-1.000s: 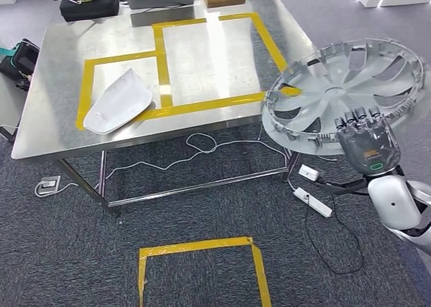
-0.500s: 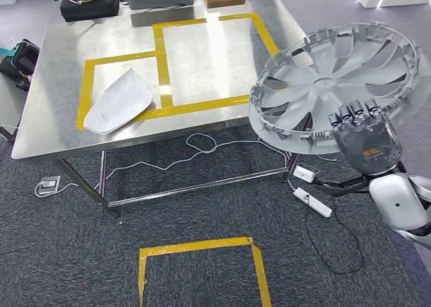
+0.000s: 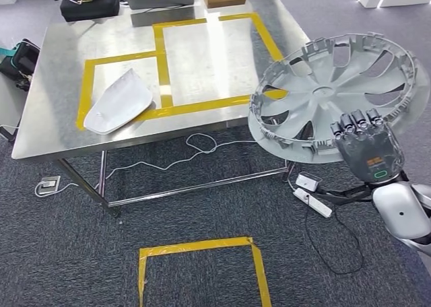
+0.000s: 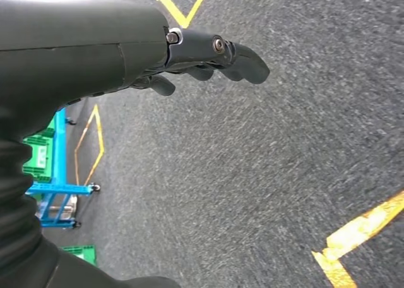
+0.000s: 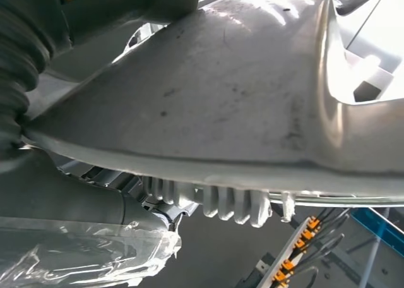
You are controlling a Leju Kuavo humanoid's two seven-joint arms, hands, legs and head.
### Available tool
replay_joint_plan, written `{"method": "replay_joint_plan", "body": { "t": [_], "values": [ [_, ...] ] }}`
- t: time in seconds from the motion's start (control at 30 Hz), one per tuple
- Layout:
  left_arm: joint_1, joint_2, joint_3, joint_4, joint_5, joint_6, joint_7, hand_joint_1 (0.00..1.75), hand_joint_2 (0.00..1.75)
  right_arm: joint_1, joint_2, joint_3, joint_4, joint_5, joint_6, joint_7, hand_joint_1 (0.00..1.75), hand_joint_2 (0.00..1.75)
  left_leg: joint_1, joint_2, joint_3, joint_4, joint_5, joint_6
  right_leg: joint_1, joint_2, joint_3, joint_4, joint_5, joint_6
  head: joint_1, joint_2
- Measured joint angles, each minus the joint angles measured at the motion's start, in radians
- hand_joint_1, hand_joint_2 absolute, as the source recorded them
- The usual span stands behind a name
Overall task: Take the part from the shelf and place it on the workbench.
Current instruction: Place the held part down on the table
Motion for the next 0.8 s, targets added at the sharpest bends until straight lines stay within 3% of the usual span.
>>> {"method": "replay_joint_plan", "body": {
  "t": [0.1,0.17,0.23,0.3,0.33,0.37,0.47,0.53,0.6,0.67,0.73,0.8],
  "values": [
    [0.001,0.002,0.0,0.0,0.0,0.004,-0.012,0.0,1.75,0.018,-0.008,-0.016,-0.003,0.0,-0.002,0.0,1.75,1.75,-0.001,0.002,0.007,-0.01,-0.006,0.02,-0.001,0.004,0.005,-0.014,0.001,0.012,-0.001,0.0],
    [0.001,0.002,0.0,0.0,-0.001,0.009,-0.019,0.0,1.75,0.034,-0.016,-0.029,-0.007,0.0,-0.003,0.0,1.75,1.75,0.004,0.005,0.03,-0.04,0.003,0.025,0.002,0.001,0.003,-0.005,-0.007,0.015,0.002,0.0],
    [0.002,0.001,-0.001,0.0,-0.001,0.014,-0.023,0.0,1.75,0.045,-0.022,-0.041,-0.01,0.0,-0.004,0.0,1.75,1.75,0.01,0.009,0.05,-0.058,0.008,0.027,0.004,-0.003,-0.041,0.085,-0.05,0.017,0.007,0.0],
    [0.003,0.002,-0.001,0.0,-0.001,0.019,-0.024,0.0,1.75,0.058,-0.025,-0.045,-0.012,0.0,-0.004,0.0,1.75,1.75,0.011,0.011,0.058,-0.059,0.0,0.027,0.002,-0.007,-0.113,0.211,-0.095,0.024,0.01,0.0],
    [0.004,0.002,0.0,0.0,-0.001,0.02,-0.024,0.0,1.75,0.066,-0.026,-0.046,-0.013,0.0,-0.004,0.0,1.75,1.75,0.013,0.011,0.063,-0.058,-0.005,0.025,0.0,-0.008,-0.135,0.241,-0.096,0.029,0.01,0.0],
    [0.004,0.001,0.0,0.0,-0.001,0.02,-0.024,0.0,1.75,0.075,-0.027,-0.047,-0.014,0.0,-0.004,0.0,1.75,1.75,0.015,0.011,0.068,-0.055,-0.011,0.02,-0.003,-0.009,-0.138,0.233,-0.075,0.035,0.01,0.0],
    [0.006,0.001,0.0,0.0,-0.001,0.022,-0.024,0.0,1.75,0.092,-0.03,-0.051,-0.017,0.0,-0.003,0.0,1.75,1.75,0.025,0.007,0.075,-0.028,-0.041,-0.002,-0.016,-0.004,-0.06,0.054,0.024,0.057,0.012,0.0],
    [0.005,0.004,-0.001,0.0,-0.001,0.024,-0.023,0.0,1.75,0.098,-0.033,-0.055,-0.02,0.0,-0.003,0.0,1.75,1.75,0.024,0.003,0.07,-0.011,-0.057,-0.016,-0.018,0.004,-0.03,0.002,0.033,0.047,0.013,0.0],
    [0.007,0.005,-0.001,0.0,-0.001,0.025,-0.023,0.0,1.75,0.102,-0.036,-0.058,-0.023,0.0,-0.003,0.0,1.75,1.75,0.023,0.001,0.068,-0.007,-0.063,-0.021,-0.016,0.006,-0.032,0.011,0.024,0.022,0.008,0.0],
    [0.007,0.004,-0.001,0.0,-0.001,0.025,-0.023,0.0,1.75,0.105,-0.037,-0.063,-0.024,0.0,-0.002,0.0,1.75,1.75,0.025,0.015,0.062,0.011,-0.076,-0.029,-0.015,0.004,-0.026,0.014,0.015,0.006,0.002,0.0],
    [0.004,0.003,-0.001,0.0,-0.001,0.026,-0.022,0.0,1.75,0.105,-0.041,-0.068,-0.025,0.0,-0.002,0.0,1.75,1.75,0.025,0.042,0.014,0.1,-0.111,-0.038,-0.015,-0.003,-0.014,0.013,0.006,-0.009,-0.002,0.0],
    [0.002,0.002,-0.001,0.0,-0.001,0.026,-0.019,0.0,1.75,0.106,-0.043,-0.072,-0.025,0.0,-0.002,0.0,1.75,1.75,0.025,0.056,-0.076,0.239,-0.149,-0.041,-0.014,-0.008,-0.005,0.013,-0.004,-0.016,-0.005,0.0]
  ]
}}
